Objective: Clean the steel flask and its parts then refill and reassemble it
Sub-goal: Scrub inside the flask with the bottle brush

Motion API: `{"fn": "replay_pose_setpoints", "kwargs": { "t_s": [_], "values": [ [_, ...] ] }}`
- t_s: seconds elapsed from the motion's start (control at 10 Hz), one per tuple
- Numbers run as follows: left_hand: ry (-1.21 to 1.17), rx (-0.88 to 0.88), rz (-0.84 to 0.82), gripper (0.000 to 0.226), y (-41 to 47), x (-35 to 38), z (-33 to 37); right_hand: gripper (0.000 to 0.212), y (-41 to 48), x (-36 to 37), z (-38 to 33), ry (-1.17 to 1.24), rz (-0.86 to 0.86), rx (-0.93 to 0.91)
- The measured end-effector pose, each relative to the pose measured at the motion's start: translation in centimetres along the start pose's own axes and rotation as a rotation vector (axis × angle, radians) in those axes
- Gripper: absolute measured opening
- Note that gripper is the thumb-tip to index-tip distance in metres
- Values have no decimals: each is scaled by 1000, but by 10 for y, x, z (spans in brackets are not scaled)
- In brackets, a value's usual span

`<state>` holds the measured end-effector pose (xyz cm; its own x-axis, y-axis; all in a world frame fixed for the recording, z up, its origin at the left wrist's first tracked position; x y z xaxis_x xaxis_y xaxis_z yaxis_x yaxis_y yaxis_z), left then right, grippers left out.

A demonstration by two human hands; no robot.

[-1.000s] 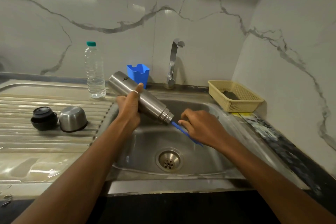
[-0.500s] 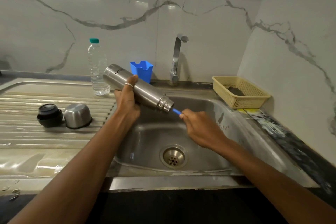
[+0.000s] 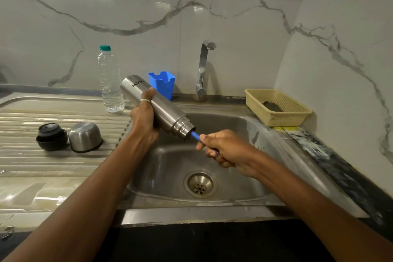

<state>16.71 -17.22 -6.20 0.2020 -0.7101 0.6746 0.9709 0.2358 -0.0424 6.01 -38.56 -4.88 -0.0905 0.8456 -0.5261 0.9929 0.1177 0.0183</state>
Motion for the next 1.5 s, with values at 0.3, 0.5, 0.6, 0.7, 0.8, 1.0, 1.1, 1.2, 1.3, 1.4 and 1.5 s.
{"fn": "replay_pose_setpoints", "kwargs": {
  "t_s": [0.3, 0.5, 0.6, 0.7, 0.8, 1.0, 1.1, 1.2, 1.3, 1.4, 1.5],
  "values": [
    [-20, -18, 17, 46, 1, 0, -4, 26, -7, -24, -44, -562, 287, -432],
    [22, -5, -3, 59, 1, 6, -3, 33, -7, -24, -30, -582, 301, -362],
    [-21, -12, -3, 44, 0, 8, -7, 26, -24, -25, -54, -1010, 556, -608],
    [-20, -12, -30, 50, -5, 9, -6, 21, -28, -19, -58, -1113, 617, -713],
    [12, -10, -51, 67, -9, 8, -2, 28, -19, -12, -47, -905, 445, -539],
    [13, -75, -82, 55, -11, 11, -9, 37, -3, -6, -1, -111, 99, -52],
    [-31, -124, -178, 53, -13, 22, -14, 30, -23, -19, -47, -898, 523, -528],
    [-20, -141, -210, 57, -17, 28, -15, 26, -33, -16, -58, -1091, 607, -632],
    [-40, -113, -166, 68, -14, 21, -12, 32, -27, -7, -54, -984, 499, -547],
    [37, -107, -113, 72, -8, 11, -13, 40, -4, -5, -11, -188, 178, -94],
    [-29, -120, -114, 60, -7, 14, -16, 37, -7, -5, -19, -454, 191, -201]
  ]
}}
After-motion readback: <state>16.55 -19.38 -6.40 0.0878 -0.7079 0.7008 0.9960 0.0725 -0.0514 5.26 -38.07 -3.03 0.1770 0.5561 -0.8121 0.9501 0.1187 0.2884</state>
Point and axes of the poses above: each hand's wrist, its own y-axis towards the middle knuckle, its own x-axis out of the palm, z = x × y, the point moved 10 cm from there along y, towards the middle knuckle, and after that the axes turned 2 degrees about x, right-handed, at the moved point
